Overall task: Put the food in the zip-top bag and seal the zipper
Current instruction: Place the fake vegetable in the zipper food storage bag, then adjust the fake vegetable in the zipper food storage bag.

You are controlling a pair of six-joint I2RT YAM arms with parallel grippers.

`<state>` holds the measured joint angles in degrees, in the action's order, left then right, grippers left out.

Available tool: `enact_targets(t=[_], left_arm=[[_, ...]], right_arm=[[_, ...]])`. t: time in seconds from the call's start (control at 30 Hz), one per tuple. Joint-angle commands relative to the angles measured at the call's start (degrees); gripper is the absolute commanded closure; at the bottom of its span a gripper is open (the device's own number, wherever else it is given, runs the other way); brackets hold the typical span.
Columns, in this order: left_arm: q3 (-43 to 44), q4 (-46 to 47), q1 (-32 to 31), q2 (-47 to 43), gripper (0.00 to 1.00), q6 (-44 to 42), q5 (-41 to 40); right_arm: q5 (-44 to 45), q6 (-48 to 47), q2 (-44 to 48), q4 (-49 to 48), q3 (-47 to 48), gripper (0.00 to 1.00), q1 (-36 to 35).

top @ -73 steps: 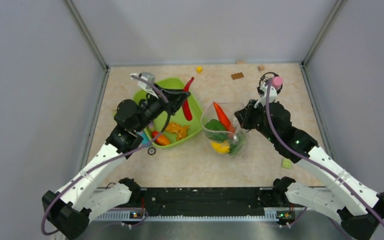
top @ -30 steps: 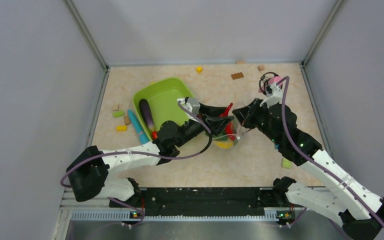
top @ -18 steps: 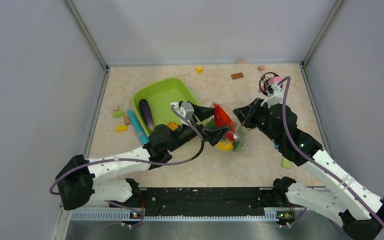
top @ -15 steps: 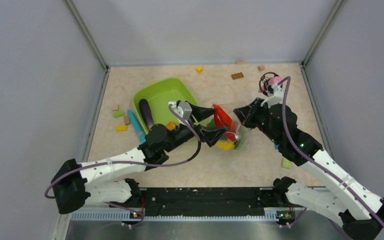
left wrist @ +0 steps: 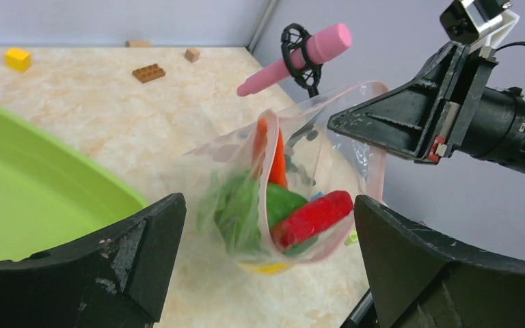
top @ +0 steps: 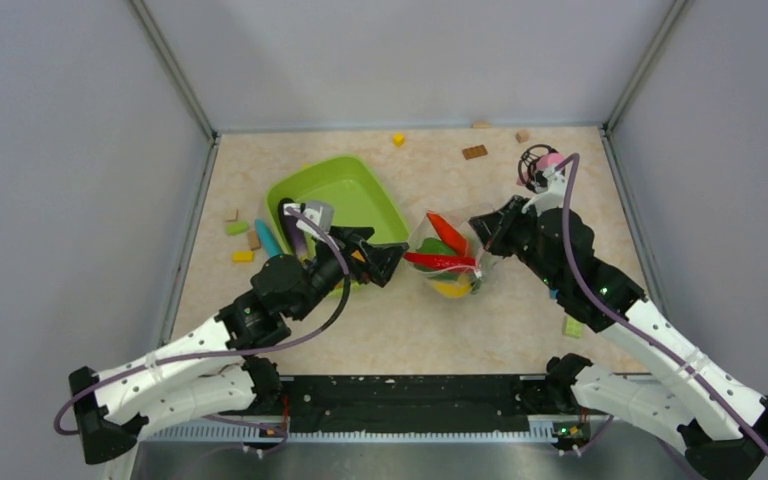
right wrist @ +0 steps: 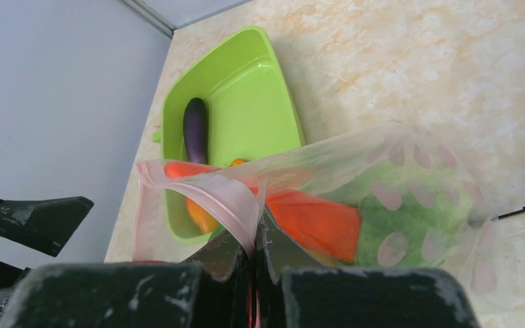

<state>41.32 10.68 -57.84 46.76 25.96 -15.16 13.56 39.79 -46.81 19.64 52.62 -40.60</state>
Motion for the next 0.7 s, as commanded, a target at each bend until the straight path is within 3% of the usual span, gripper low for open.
enact_targets(t=[0.0,0.13,0.27,0.47,0.57,0.67], left_arm=[[-1.6,-9.0,-0.2,-4.6,0.02,3.3,-2.4],[-1.3,-12.3,-0.2,-4.3,0.04,4.8,-5.7],[5.9,-18.6,-0.2,1.7,0.12,6.1,-10.3],[14.3,-22.6,-0.1,11.6,0.18,3.3,-11.7],[15.8,-21.0,0.0,14.1,0.2,1.5,-8.0],[17.0,-22.3,0.1,16.9,0.27,1.0,-7.5]], right_arm=[[1.6,-0.7,1.1,-3.8,3.4,1.0,0.3],[-0.1,-1.0,0.3,-4.2,3.3,1.0,0.3],[-3.4,-1.7,-0.2,-4.7,3.0,1.0,0.3],[-5.0,-3.1,0.4,-5.3,2.4,1.0,0.3],[-5.2,-3.4,0.2,-5.3,2.4,1.0,0.3],[-5.9,-3.6,0.1,-5.2,2.6,1.0,0.3]])
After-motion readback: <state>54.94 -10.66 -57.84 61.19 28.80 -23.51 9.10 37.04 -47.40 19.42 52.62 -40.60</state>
